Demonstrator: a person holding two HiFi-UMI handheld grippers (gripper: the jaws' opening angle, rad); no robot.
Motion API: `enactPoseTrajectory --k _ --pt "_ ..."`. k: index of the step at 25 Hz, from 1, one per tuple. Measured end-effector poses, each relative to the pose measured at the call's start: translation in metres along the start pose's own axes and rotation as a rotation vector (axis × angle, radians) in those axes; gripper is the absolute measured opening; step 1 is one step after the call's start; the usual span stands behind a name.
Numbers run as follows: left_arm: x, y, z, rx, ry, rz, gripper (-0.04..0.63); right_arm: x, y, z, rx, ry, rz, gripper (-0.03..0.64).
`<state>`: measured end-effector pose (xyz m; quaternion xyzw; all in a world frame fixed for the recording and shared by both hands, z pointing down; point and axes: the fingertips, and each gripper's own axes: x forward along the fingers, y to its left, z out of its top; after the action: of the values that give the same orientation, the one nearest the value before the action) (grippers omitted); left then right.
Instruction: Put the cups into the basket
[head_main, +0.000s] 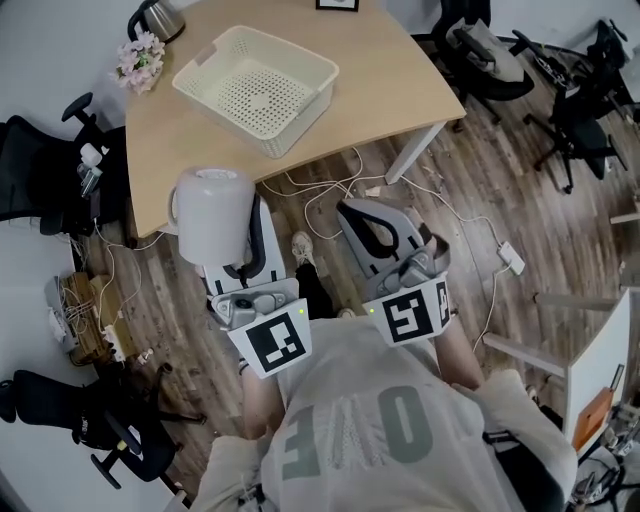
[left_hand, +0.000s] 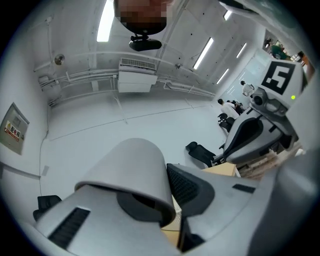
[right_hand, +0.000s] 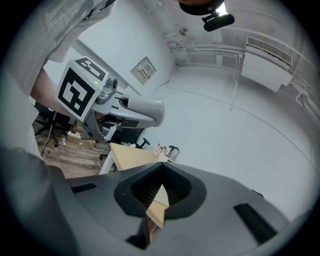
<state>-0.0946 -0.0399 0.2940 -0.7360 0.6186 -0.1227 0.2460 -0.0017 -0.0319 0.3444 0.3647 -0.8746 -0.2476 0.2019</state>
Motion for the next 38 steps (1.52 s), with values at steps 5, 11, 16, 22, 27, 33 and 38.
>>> enactPoseTrajectory --k 5,11,16,22,27,33,38 --pt "0.053 0.03 -0.03 -0.028 0.005 -0.014 0.048 0.059 -0.024 0.003 -0.017 0.02 0.007 -0.002" --pt "0.119 0.075 -0.059 -0.026 -0.001 -0.032 0.048 0.141 -0.057 0.012 -0.029 0.031 -0.007 -0.002" --pt "0.163 0.11 -0.084 -0.023 -0.01 -0.029 0.048 0.202 -0.073 0.015 -0.038 0.028 -0.011 -0.002" --pt "0.196 0.126 -0.109 -0.015 0.016 -0.052 0.048 0.243 -0.084 0.011 -0.035 0.034 -0.008 -0.002" --pt "0.22 0.125 -0.107 0.002 0.01 -0.064 0.048 0.255 -0.105 0.006 -0.021 0.027 -0.032 -0.002" --pt "0.253 0.123 -0.106 0.029 0.038 -0.029 0.048 0.27 -0.131 -0.011 -0.002 0.005 -0.002 -0.002" --pt "0.277 0.122 -0.103 0.042 0.082 0.007 0.048 0.283 -0.157 -0.023 0.048 -0.03 0.045 -0.002"
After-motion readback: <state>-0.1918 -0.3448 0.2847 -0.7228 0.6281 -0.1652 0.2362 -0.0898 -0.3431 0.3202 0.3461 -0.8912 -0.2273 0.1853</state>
